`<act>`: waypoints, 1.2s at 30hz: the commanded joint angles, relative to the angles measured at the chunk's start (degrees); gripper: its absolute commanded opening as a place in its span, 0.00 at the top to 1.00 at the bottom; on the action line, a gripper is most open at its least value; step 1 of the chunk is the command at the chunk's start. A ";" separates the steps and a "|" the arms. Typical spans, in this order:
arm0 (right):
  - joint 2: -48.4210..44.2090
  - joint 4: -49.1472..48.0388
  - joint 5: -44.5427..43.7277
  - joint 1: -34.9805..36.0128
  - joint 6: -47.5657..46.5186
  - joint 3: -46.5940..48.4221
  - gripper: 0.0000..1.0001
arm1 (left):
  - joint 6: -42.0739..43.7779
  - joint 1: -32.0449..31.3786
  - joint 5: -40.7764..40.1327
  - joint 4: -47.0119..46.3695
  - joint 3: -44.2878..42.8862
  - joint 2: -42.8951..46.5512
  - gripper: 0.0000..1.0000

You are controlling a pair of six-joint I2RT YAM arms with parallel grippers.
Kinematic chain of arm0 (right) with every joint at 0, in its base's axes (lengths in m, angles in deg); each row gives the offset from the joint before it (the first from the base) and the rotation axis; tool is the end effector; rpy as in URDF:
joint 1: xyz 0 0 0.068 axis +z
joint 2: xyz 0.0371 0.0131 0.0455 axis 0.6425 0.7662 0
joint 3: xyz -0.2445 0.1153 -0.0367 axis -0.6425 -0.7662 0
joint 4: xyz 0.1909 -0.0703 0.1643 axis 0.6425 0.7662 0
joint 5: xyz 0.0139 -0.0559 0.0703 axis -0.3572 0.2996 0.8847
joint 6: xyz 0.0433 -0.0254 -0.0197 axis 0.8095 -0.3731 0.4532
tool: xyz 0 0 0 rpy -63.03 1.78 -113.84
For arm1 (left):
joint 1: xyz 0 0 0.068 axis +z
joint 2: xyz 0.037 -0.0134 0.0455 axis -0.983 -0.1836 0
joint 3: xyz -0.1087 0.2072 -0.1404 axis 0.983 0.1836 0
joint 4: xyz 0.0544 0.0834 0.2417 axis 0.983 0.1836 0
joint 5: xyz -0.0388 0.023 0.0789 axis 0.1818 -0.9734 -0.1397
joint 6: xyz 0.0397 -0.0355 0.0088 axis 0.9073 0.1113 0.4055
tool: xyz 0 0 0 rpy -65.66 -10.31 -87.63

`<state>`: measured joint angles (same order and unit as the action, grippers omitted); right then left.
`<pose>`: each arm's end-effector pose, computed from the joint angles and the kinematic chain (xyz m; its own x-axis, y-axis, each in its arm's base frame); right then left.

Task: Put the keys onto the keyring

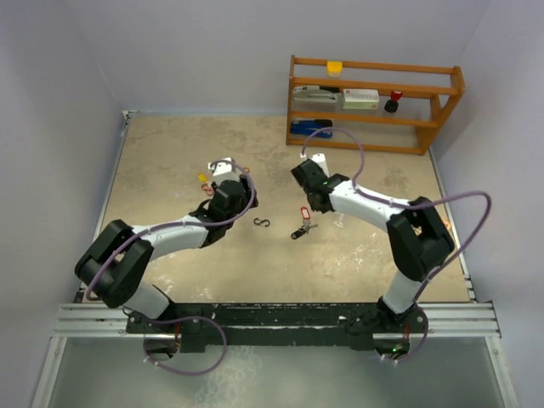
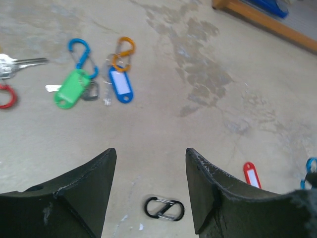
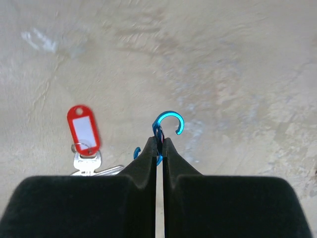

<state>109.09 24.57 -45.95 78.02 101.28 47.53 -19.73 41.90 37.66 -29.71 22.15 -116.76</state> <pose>0.2961 0.2075 0.1939 -0.7324 -0.2008 -0.6506 -0.0474 0.9682 -0.2456 0.2498 -0.1707 0.1933 -0.4093 -0.3973 -0.8214 -0.0756 0.9119 -0.4034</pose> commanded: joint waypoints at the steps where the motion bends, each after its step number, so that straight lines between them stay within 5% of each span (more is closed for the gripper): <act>1: -6.73 -3.14 1.77 -2.17 -0.77 -0.37 1.00 | 3.48 -0.57 11.50 -4.20 -5.72 -3.90 0.44; 12: -10.91 -3.91 2.97 -6.50 -1.86 -1.49 1.00 | 8.60 -8.79 22.79 7.55 -20.54 -15.32 0.44; 36: -11.88 -4.42 4.90 -7.19 -2.05 -2.49 1.00 | 9.94 -11.95 16.95 11.28 -26.71 -23.74 0.44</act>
<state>97.95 21.12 -41.54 70.81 99.80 45.37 -10.68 30.14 56.26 -18.35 -1.87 -140.23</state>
